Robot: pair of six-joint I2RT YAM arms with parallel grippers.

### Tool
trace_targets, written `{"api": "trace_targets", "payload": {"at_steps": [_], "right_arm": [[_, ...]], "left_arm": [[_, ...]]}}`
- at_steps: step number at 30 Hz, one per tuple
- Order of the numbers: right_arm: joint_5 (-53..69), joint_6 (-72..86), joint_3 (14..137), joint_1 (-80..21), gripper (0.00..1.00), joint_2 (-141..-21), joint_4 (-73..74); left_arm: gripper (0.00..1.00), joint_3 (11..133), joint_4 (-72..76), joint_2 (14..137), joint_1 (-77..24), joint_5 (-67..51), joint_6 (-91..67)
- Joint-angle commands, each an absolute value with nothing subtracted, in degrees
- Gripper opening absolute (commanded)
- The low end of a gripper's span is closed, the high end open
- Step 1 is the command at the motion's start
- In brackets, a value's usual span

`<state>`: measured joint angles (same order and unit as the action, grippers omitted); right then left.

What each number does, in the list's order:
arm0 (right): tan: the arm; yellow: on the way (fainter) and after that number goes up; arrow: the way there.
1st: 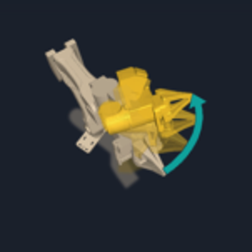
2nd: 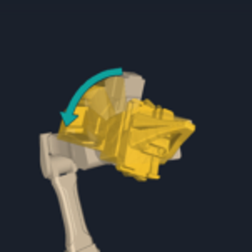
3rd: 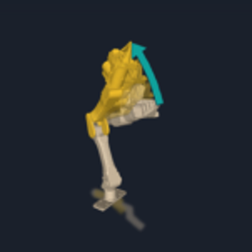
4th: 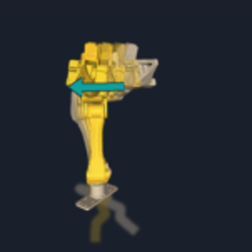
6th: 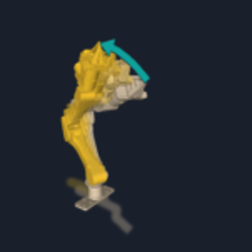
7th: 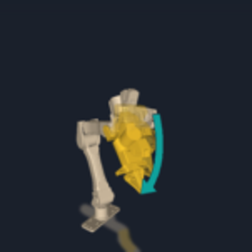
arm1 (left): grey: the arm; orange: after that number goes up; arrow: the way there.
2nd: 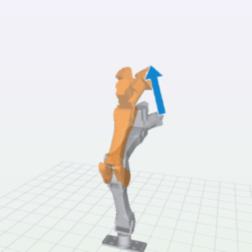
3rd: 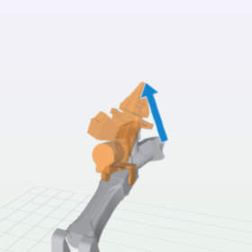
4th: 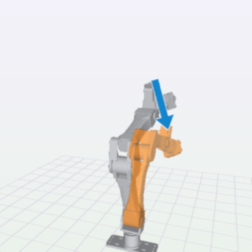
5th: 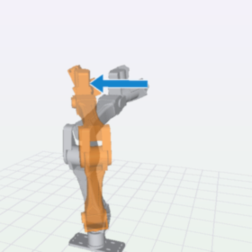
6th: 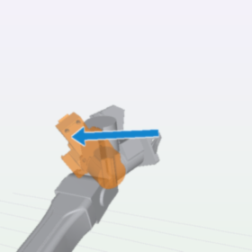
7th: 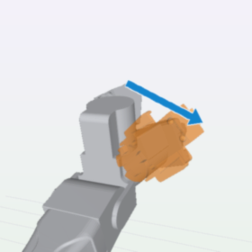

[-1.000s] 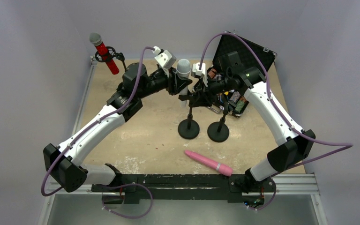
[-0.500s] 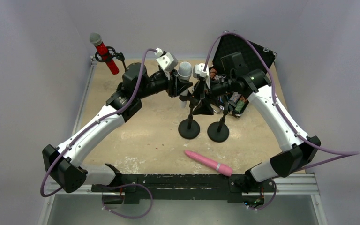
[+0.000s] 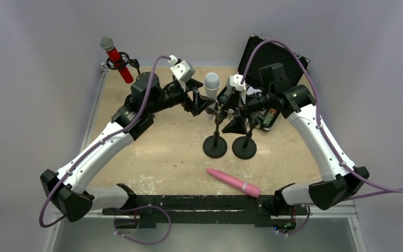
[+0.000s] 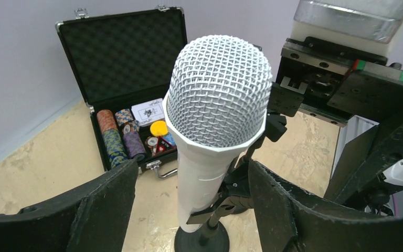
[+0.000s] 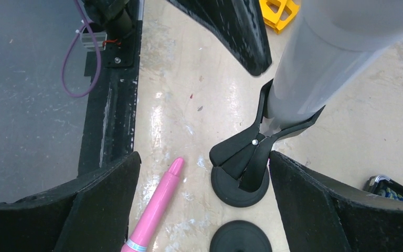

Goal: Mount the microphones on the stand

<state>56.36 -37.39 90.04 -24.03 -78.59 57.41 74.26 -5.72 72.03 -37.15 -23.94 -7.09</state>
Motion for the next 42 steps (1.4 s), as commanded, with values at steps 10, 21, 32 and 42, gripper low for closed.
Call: {"api": "trace_targets", "payload": {"at_steps": [10, 21, 32, 42], "right_arm": [[59.5, -37.25, 89.65, -22.07, 0.98, -75.82, 55.78], [61.93, -36.01, 88.86, -17.26, 0.99, -71.98, 54.65], [68.58, -28.63, 73.05, -6.24, 0.99, -59.14, 39.36], [74.09, -20.5, 61.5, -0.53, 0.99, -53.02, 23.98]], "left_arm": [[0.85, 71.25, -5.95, 62.76, -37.2, -20.71, -6.51], [0.87, 53.98, 1.01, 53.98, -37.25, -18.64, -11.92], [0.82, 33.77, 28.55, 60.03, -42.5, -16.57, -12.43], [0.78, 32.42, 55.4, 79.49, -45.71, -12.54, -7.32]]}}
